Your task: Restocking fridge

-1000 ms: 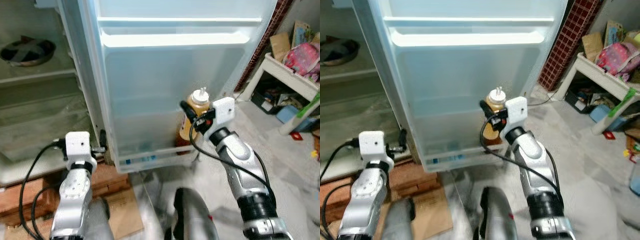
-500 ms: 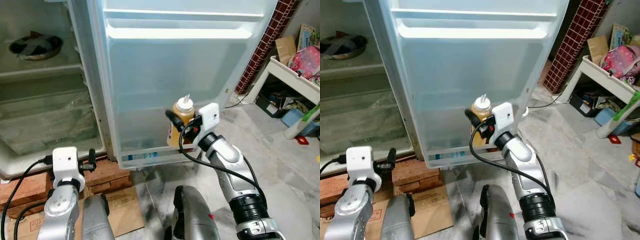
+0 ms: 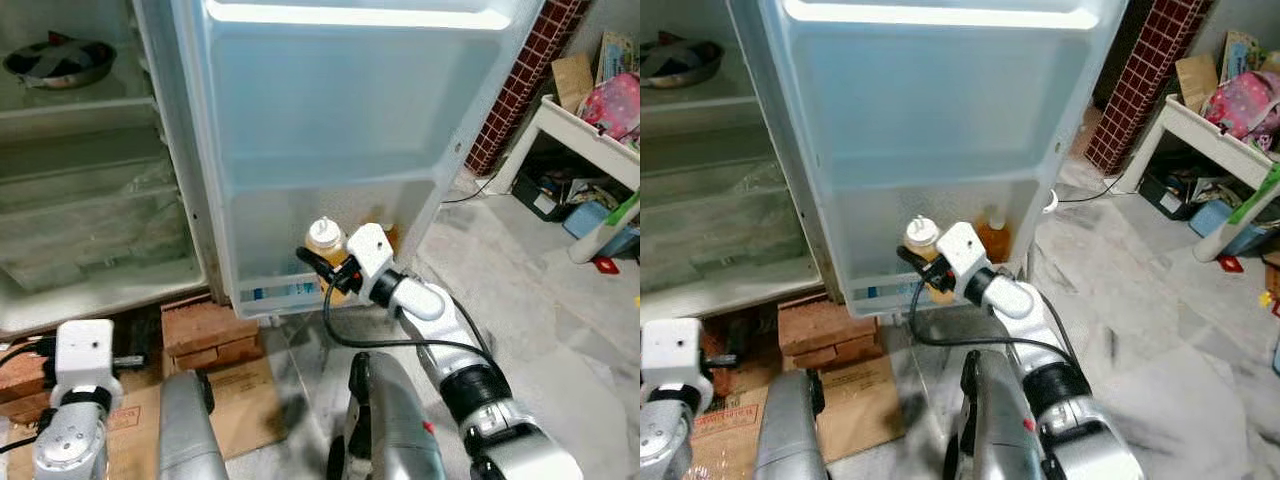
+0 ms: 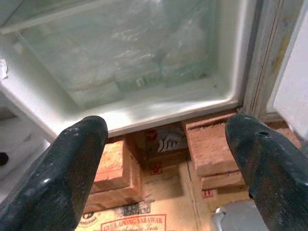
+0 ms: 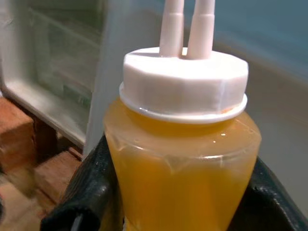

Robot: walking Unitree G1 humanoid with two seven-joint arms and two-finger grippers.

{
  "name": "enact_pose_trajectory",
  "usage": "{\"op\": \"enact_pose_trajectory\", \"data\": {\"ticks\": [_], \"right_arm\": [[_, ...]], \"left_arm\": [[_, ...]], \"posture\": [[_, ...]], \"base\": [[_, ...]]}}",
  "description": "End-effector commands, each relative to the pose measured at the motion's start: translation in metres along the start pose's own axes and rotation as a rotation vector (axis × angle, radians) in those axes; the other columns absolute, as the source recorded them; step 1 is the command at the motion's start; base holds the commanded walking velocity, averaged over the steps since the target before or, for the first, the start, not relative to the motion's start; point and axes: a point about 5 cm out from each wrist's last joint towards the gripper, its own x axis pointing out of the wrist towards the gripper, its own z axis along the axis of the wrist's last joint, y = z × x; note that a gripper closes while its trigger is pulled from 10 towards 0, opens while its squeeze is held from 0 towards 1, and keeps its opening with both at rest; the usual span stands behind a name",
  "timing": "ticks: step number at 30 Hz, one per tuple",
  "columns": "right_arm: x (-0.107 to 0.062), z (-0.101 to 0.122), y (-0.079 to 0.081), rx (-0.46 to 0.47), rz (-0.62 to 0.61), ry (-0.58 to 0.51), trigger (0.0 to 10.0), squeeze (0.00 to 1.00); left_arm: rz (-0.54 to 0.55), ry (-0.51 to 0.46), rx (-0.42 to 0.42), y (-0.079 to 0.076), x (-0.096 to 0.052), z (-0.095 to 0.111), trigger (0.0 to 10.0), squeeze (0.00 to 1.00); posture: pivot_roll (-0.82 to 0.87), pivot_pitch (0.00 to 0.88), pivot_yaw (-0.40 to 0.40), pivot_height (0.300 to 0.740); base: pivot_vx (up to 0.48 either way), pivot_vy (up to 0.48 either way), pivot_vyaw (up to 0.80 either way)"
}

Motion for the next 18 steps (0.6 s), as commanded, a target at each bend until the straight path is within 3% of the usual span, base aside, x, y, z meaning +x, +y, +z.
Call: {"op": "enact_pose_trajectory", "data": {"ticks": [1,3,8,18], "right_arm": [[0.006,0.008,-0.004,-0.122,0.004,-0.027,10.0,0.0],[0.012,0.011,-0.003,-0.234,0.006,-0.044,10.0,0.0],[0.023,0.013,0.007,-0.295,0.067,-0.062,10.0,0.0],[0.032,0.012,0.014,-0.295,0.015,-0.078,10.0,0.0]], "left_arm": [[0.003,-0.033,0.016,0.001,-0.001,0.006,10.0,0.0],[-0.004,-0.043,0.025,0.0,-0.004,0.008,10.0,0.0],[-0.014,-0.065,0.034,-0.004,-0.009,0.013,10.0,0.0],[-0.043,-0.083,0.058,-0.005,-0.026,0.023,10.0,0.0]], "posture": [[0.15,0.102,-0.103,0.491],[0.15,0.108,-0.108,0.491],[0.17,0.136,-0.119,0.491],[0.21,0.212,-0.114,0.473]], "base": [[0.0,0.0,0.0],[0.0,0.0,0.0],[0.0,0.0,0.0],[0.0,0.0,0.0]]}}
